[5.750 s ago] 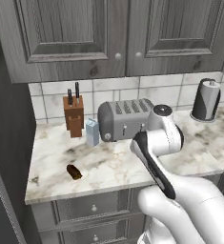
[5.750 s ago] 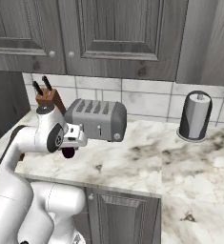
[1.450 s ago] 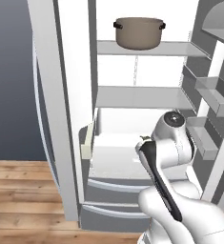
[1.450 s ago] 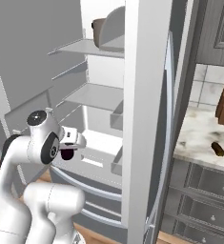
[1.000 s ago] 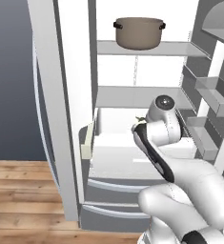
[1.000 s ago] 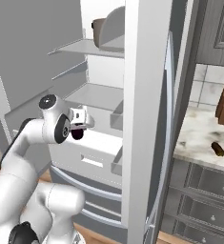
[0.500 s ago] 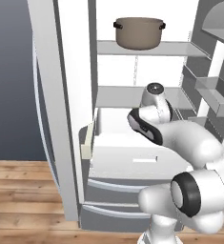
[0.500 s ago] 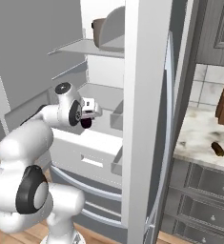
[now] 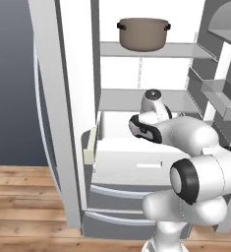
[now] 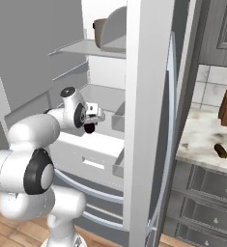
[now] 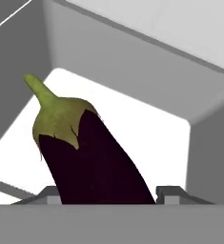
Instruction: Place the sweet potato and eggplant inside the fridge drawer. Close the drawer after placing the vegetables.
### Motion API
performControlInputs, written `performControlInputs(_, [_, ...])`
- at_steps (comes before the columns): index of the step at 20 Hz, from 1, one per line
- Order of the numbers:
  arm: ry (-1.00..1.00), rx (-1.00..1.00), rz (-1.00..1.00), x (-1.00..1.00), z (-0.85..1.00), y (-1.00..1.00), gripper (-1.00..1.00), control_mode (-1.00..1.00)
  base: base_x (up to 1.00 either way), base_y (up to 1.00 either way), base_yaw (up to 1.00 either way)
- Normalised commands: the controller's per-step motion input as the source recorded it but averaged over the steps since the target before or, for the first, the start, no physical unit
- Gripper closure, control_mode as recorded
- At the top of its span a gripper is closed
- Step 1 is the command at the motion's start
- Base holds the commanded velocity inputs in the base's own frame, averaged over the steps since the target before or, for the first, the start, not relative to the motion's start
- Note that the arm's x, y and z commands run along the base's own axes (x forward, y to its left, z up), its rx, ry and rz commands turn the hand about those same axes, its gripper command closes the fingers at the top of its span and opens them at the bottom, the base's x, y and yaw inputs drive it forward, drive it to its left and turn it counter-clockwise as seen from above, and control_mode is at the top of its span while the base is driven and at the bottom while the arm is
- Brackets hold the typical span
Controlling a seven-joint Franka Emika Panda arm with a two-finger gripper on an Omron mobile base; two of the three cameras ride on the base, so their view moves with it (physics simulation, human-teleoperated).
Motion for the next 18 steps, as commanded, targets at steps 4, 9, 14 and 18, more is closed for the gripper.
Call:
performControlInputs(4, [0.00,-0.01,0.03,0.01,-0.53,0.00,1.00,-1.00,0.00,0.00,0.00])
performControlInputs(9, [0.06,-0.01,0.09,-0.22,-0.60,0.06,1.00,-1.00,0.00,0.00,0.00])
performControlInputs(14, [0.07,0.00,0.12,-0.68,-0.38,0.20,1.00,-1.00,0.00,0.00,0.00])
performControlInputs(18, [0.14,0.00,0.08,-0.61,-0.25,0.22,1.00,-1.00,0.00,0.00,0.00])
